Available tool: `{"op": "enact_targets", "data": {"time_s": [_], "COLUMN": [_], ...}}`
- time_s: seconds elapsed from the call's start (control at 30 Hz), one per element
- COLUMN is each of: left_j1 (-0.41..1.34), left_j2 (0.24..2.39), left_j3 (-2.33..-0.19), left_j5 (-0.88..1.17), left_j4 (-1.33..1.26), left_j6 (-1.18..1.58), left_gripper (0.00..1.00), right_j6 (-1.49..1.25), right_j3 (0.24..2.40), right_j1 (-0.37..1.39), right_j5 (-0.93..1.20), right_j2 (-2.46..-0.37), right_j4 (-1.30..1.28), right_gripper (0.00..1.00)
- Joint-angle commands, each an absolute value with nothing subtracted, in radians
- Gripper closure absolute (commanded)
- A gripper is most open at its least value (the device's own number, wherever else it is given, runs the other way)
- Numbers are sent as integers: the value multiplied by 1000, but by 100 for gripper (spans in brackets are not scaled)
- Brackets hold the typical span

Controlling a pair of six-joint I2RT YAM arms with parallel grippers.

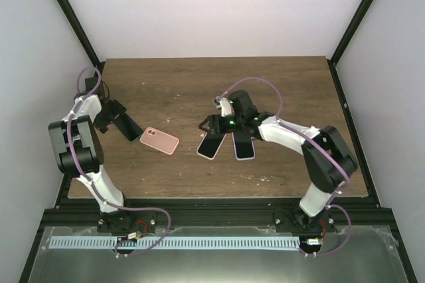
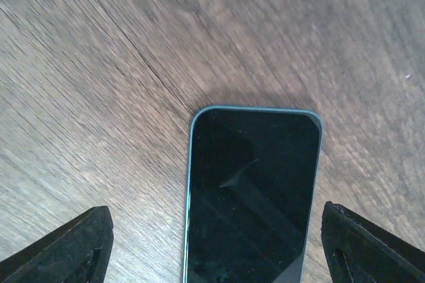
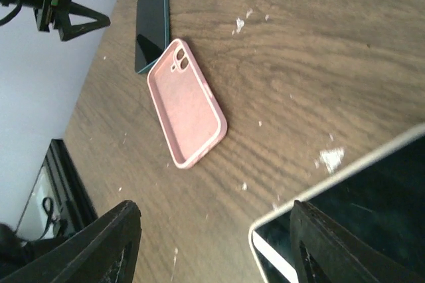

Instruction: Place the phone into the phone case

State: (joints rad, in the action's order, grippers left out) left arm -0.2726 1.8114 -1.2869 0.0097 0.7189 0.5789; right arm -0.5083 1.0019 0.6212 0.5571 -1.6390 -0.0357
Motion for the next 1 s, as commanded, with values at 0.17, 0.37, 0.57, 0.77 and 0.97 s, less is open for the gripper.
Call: {"op": "enact_targets", "data": {"time_s": [0.17,0.37,0.57,0.77,0.97], "left_j1": [-264,-255,-239,-232,-143], "left_j2": [1835,1868,1895,1865,1797], "left_j3": [-1216,-1221,-1212,-1146,-1101], "left_j5": [144,126,111,187,240], "left_j4": [651,662,655,598,539], "left_j6": [568,578,594,673,774], "left_gripper": [13,14,13,14,14], "right_j6": [-371,-435,-477,-470,-468], "right_j3": [1319,1410,1459,1473,1450], "right_j1": [756,810,862,864,864], "right_j5": [372,344,294,262,235], "right_j2": [-1916,-2037,-2104,-2112,-2108], "right_j4": [-175,-188,-175,-185,-147], "right_gripper": [46,48,49,50,50]}}
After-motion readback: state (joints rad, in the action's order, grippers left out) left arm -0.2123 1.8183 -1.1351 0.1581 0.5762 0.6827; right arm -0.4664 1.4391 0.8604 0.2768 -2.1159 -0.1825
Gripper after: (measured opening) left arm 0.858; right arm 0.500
